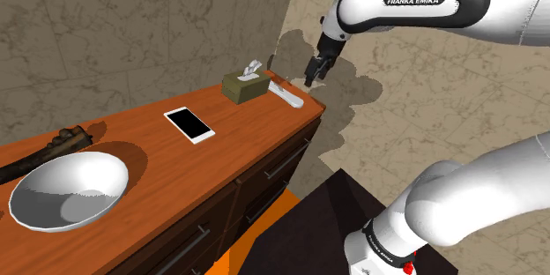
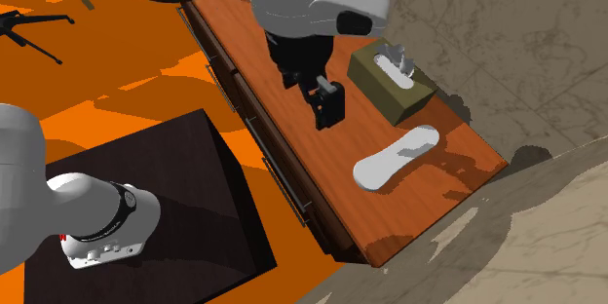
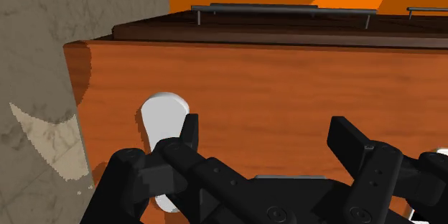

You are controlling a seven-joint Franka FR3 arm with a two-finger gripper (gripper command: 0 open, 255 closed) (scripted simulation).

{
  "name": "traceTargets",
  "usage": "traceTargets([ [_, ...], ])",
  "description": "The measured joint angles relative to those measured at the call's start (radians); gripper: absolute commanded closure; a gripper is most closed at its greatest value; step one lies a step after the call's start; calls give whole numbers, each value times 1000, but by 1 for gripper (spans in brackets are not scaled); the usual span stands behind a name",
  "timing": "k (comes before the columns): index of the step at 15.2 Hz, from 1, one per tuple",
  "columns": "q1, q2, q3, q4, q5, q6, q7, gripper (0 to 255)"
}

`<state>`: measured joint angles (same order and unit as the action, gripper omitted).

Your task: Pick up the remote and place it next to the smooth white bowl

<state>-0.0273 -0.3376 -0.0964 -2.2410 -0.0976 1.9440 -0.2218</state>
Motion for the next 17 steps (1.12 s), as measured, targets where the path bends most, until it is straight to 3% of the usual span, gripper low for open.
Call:
traceTargets([
  [8, -21, 298, -53, 165, 45, 116, -75, 0],
  [17, -74, 651, -76, 460, 130, 147, -169, 0],
])
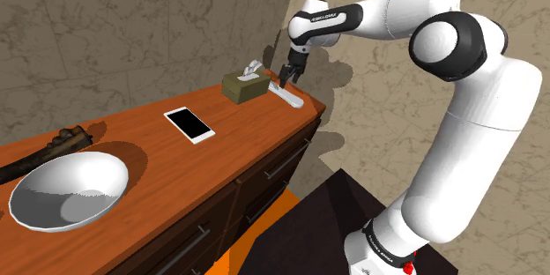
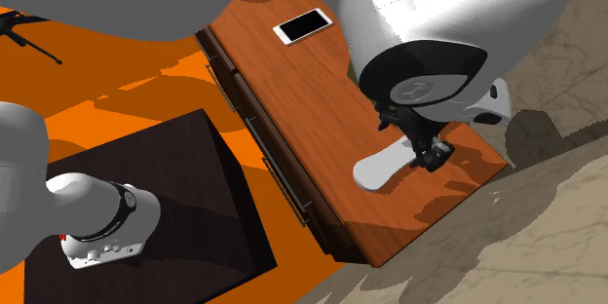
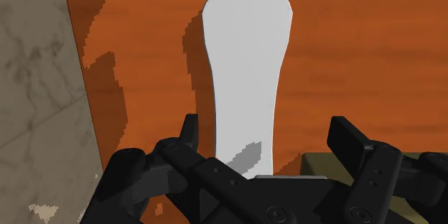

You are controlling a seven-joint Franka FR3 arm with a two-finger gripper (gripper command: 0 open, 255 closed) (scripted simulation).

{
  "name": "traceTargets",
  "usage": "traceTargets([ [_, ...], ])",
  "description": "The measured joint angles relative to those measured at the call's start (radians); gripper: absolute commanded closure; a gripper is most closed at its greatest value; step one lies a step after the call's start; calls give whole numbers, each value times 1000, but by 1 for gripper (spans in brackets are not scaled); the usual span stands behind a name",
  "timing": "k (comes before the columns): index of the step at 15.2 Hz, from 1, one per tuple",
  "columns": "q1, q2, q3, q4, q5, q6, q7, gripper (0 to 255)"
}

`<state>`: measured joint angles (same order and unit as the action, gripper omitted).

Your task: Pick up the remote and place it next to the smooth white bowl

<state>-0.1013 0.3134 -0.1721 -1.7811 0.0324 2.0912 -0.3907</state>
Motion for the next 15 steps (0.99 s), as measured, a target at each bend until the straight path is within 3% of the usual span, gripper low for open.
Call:
traceTargets([
  [4, -10, 73, 3, 47, 15, 21, -9, 0],
  [15, -13, 109, 6, 22, 23, 81, -15, 0],
])
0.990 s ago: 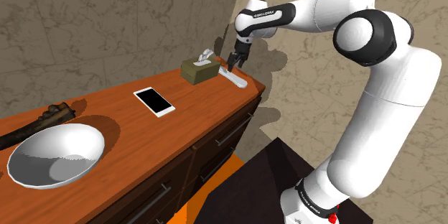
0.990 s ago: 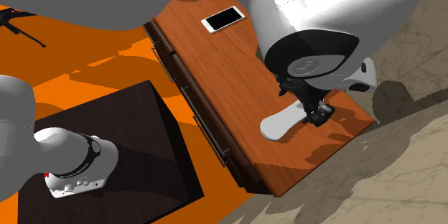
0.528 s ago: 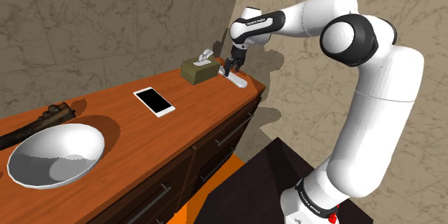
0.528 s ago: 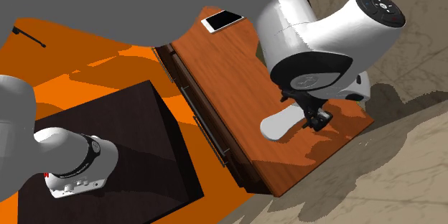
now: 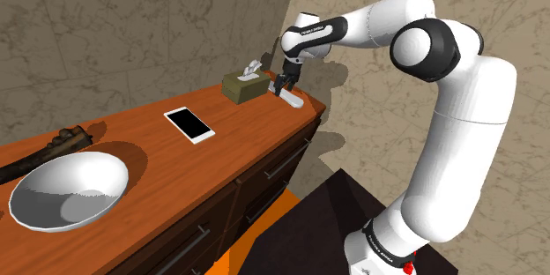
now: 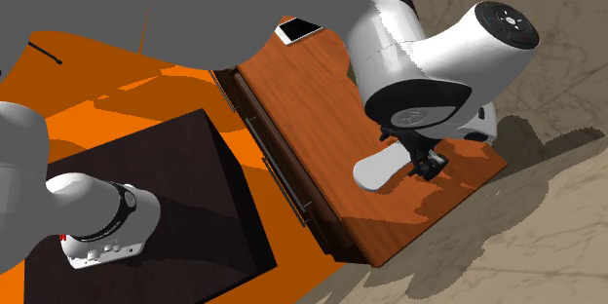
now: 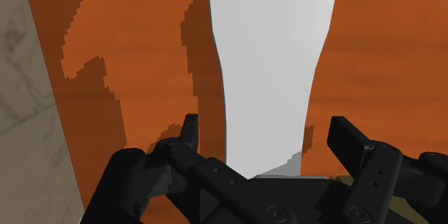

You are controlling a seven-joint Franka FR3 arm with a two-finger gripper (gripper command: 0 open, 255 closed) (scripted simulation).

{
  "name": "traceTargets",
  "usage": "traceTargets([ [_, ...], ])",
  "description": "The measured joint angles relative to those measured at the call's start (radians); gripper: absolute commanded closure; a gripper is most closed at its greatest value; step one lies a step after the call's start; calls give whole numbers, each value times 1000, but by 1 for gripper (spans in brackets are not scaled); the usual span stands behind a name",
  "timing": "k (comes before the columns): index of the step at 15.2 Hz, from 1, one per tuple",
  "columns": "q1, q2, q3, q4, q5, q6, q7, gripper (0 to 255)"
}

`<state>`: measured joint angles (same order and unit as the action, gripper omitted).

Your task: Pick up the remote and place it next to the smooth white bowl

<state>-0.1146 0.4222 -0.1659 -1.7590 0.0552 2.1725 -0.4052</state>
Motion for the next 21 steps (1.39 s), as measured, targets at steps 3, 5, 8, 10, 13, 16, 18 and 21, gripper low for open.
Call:
traceTargets([
  [3, 0, 0, 0, 0, 0, 0, 0, 255],
  [5, 0, 0, 0, 0, 0, 0, 0, 255],
  [8, 0, 0, 0, 0, 0, 0, 0, 255],
  [10, 0, 0, 0, 0, 0, 0, 0, 255],
  [13, 0, -6, -1, 6, -1, -13, 0, 255],
  [16, 1, -23, -2, 21, -5, -44, 2, 255],
  [18, 2, -35, -3, 31, -7, -66, 4, 255],
  [21, 3, -51, -5, 49, -10, -99, 5, 255],
])
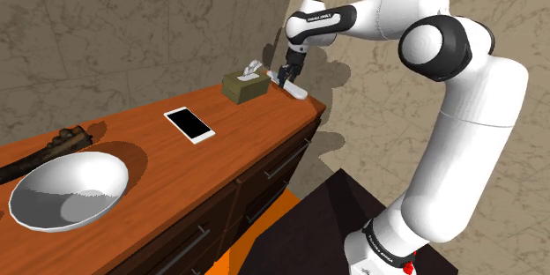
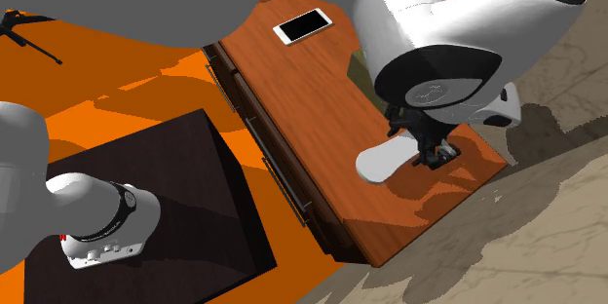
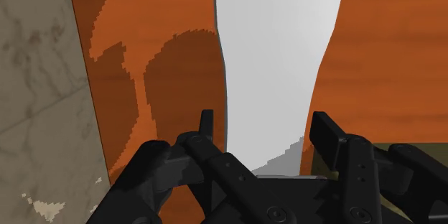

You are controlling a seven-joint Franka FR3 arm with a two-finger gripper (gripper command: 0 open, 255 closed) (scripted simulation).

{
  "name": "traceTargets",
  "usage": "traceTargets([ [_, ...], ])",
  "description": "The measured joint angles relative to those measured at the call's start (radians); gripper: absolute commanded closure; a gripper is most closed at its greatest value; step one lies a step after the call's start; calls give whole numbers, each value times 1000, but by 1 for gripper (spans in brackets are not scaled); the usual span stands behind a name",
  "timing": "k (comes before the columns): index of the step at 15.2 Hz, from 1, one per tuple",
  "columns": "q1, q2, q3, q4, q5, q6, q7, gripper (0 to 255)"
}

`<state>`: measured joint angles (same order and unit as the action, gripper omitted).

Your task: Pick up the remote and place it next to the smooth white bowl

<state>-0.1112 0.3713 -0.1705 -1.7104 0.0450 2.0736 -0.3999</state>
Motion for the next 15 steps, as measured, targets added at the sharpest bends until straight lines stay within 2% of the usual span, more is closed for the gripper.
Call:
traceTargets([
  [15, 1, -54, -5, 127, -11, -180, 4, 255],
])
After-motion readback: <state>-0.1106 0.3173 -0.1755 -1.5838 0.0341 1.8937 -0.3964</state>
